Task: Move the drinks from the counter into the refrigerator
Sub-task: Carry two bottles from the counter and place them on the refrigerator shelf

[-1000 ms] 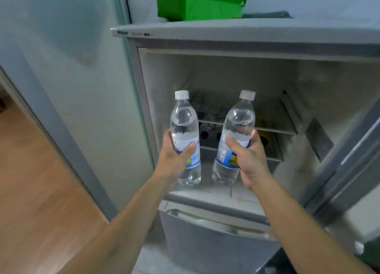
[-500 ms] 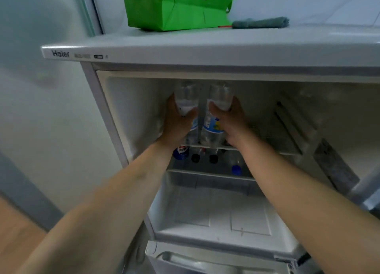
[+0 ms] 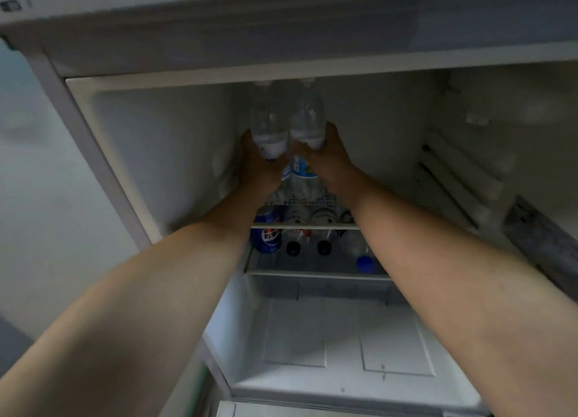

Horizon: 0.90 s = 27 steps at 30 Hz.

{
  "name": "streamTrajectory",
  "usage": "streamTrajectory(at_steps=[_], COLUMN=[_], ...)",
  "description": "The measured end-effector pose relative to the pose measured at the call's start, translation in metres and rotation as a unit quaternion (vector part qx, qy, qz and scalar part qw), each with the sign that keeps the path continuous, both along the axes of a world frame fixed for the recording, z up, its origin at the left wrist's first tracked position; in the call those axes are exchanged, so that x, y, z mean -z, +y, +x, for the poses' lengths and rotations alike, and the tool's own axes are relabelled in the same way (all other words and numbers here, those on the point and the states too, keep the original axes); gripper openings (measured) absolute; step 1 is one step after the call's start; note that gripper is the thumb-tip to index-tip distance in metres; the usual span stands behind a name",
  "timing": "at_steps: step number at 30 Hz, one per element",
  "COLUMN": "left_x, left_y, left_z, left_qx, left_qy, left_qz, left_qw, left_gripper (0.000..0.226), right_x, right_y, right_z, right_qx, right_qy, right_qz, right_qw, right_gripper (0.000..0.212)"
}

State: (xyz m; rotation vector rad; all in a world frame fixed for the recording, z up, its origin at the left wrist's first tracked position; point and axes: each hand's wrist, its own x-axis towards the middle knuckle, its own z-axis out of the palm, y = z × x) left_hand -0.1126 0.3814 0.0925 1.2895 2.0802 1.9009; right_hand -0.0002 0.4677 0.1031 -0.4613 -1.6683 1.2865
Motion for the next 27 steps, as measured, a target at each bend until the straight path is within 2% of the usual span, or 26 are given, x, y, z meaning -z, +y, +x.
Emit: streamTrajectory(at_steps=[2, 4, 6, 8, 9, 14, 18, 23, 25, 27], left_x=[0.000, 0.002, 0.003, 0.004, 0.004, 0.002, 0.003, 0.005, 0.008, 0.018], left_y=[-0.002, -0.002, 0.003, 0.012, 0.017, 0.042, 0.059, 0.071, 0.066, 0.059], left_z=[-0.003, -0.008, -0.013, -0.016, -0.017, -0.026, -0.031, -0.040, -0.040, -0.037], left_qx=[-0.027, -0.076, -0.110, -0.125, -0.127, -0.134, -0.131, -0.080, -0.061, -0.067], left_qy=[0.034, 0.093, 0.112, 0.105, 0.100, 0.057, 0.020, -0.050, -0.061, -0.033], left_qz=[-0.097, -0.190, -0.214, -0.209, -0.203, -0.184, -0.138, -0.083, -0.087, -0.127], left_qw=[0.994, 0.975, 0.964, 0.964, 0.966, 0.972, 0.982, 0.992, 0.992, 0.989], left_gripper=[0.087, 0.089, 0.085, 0.081, 0.080, 0.074, 0.060, 0.047, 0.040, 0.050], right_x=[0.004, 0.014, 0.025, 0.028, 0.027, 0.026, 0.027, 0.030, 0.033, 0.034], right_y=[0.001, 0.003, 0.008, 0.011, 0.012, 0.023, 0.034, 0.046, 0.045, 0.043], right_z=[0.008, 0.015, 0.014, 0.005, 0.000, -0.025, -0.040, -0.048, -0.049, -0.048], right_qx=[0.006, 0.035, 0.055, 0.079, 0.093, 0.129, 0.150, 0.150, 0.150, 0.155], right_qy=[-0.075, -0.202, -0.276, -0.275, -0.272, -0.284, -0.285, -0.298, -0.298, -0.315], right_qz=[0.018, 0.048, 0.066, 0.036, 0.031, 0.026, 0.033, 0.038, 0.038, 0.038], right_qw=[0.997, 0.978, 0.957, 0.958, 0.957, 0.950, 0.946, 0.942, 0.942, 0.936], right_gripper=[0.048, 0.042, 0.044, 0.070, 0.076, 0.072, 0.069, 0.065, 0.062, 0.059])
